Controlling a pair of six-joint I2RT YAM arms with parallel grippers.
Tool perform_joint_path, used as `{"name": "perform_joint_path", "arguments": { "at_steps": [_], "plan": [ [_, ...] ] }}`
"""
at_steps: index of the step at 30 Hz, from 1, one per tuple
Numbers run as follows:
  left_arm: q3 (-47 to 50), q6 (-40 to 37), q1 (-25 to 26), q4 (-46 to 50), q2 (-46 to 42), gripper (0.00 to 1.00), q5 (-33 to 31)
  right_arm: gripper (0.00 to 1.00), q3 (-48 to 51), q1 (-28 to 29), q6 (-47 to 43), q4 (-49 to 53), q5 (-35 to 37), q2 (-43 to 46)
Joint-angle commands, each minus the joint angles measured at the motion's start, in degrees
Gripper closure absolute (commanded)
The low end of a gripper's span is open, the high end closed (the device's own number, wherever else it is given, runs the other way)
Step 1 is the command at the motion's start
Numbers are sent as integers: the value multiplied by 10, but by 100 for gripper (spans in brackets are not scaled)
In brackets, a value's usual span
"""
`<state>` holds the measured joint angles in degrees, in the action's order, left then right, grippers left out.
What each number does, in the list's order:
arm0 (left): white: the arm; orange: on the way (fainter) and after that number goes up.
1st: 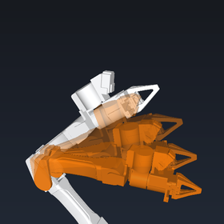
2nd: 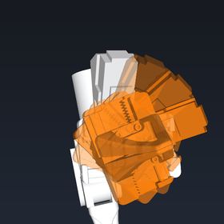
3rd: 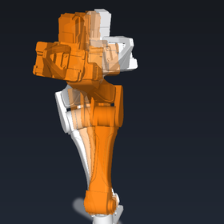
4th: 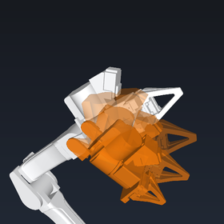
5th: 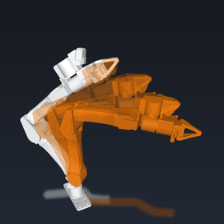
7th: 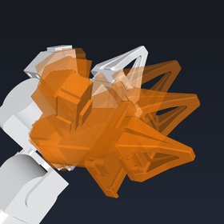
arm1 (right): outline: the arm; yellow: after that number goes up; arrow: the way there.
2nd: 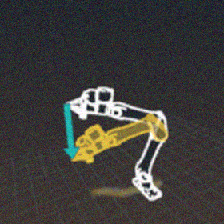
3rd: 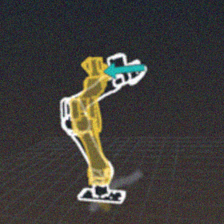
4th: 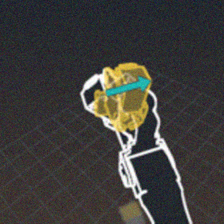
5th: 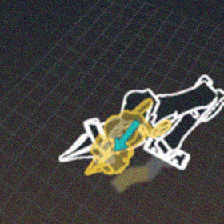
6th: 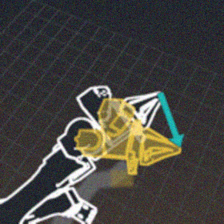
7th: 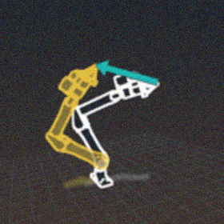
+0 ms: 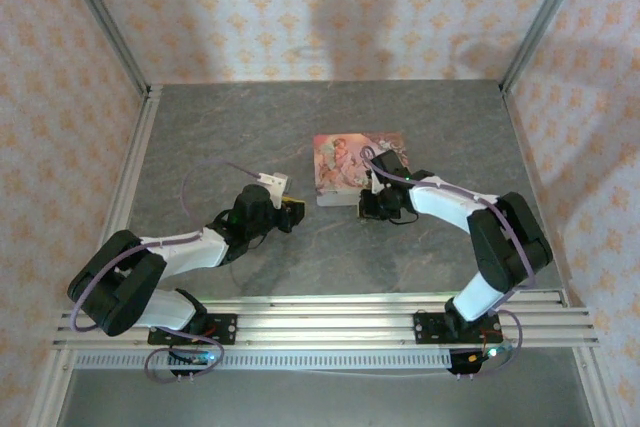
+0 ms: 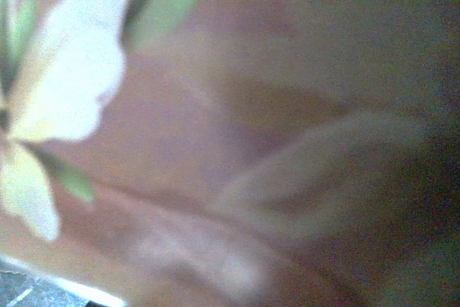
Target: Unlock the padlock with the key
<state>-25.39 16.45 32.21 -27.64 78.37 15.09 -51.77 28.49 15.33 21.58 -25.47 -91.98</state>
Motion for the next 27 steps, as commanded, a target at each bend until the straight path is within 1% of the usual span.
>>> {"name": "perform_joint_path", "arguments": {
  "at_steps": [1, 4, 11, 13, 16, 18, 21, 23, 25, 27],
  "plan": [
    [-20, -10, -5, 2, -3, 63, 18, 100, 23, -2, 5, -10, -36, 27],
    [-31, -9, -5, -1, 4, 63, 27, 100, 51, -6, 43, -43, -33, 39],
    [-58, -7, -5, 4, 11, 64, 35, 100, 114, -7, 152, -147, 4, 59],
    [-66, -6, -5, 9, 12, 64, 36, 100, 116, -8, 178, -150, 21, 67],
    [-78, -2, -5, 18, 15, 64, 40, 100, 95, -8, 231, -68, 101, 81],
    [-78, 0, -5, 14, 16, 64, 41, 100, 86, -8, 296, -8, 151, 96],
    [-79, 3, -5, 8, 20, 64, 44, 100, 80, -8, 369, 45, 185, 112],
    [-79, 4, -5, 7, 21, 64, 46, 100, 48, -2, 369, 90, 213, 110],
    [-79, 4, -5, 7, 21, 64, 46, 100, -8, 11, 340, 159, 263, 93],
    [-78, 2, -5, 11, 19, 64, 46, 100, -75, 25, 306, 247, 312, 57]
  ]
}}
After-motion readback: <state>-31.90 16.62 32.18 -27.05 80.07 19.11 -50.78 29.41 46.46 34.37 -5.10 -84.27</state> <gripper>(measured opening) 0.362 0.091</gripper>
